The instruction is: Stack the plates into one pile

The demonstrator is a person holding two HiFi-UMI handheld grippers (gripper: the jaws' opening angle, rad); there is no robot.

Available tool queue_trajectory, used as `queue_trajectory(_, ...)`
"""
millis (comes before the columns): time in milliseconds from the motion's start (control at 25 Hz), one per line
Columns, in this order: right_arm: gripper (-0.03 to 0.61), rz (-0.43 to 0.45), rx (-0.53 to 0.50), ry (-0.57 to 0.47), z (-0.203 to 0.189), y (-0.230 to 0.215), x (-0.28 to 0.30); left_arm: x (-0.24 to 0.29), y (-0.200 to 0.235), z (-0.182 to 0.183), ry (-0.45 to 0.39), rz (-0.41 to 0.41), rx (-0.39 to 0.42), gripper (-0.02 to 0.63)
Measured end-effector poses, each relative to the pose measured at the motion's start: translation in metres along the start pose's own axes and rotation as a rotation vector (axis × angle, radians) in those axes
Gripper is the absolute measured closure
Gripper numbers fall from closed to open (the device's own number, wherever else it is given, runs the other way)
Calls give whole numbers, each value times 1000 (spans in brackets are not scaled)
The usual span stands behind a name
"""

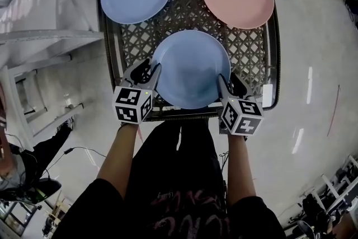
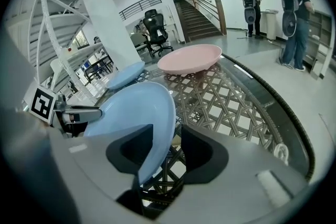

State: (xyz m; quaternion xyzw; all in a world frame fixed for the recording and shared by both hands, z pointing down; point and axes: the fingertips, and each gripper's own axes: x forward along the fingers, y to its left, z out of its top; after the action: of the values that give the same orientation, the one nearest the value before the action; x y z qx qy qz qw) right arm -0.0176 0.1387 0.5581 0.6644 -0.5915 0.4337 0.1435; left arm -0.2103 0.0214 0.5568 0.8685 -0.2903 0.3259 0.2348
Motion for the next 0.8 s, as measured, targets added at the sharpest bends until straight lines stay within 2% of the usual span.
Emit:
queue_trajectory(240,468,-5,-40,43,-8,1,4,3,1,-2,6,41,-2,570)
queue_trajectory(320,512,-14,-38,48,-8,-1,4,2,2,-1,4,46,0,571)
queue_trajectory(800,525,-24,-33,-12,5,-2,-11,-14,-7,14,-74,47,-32,578)
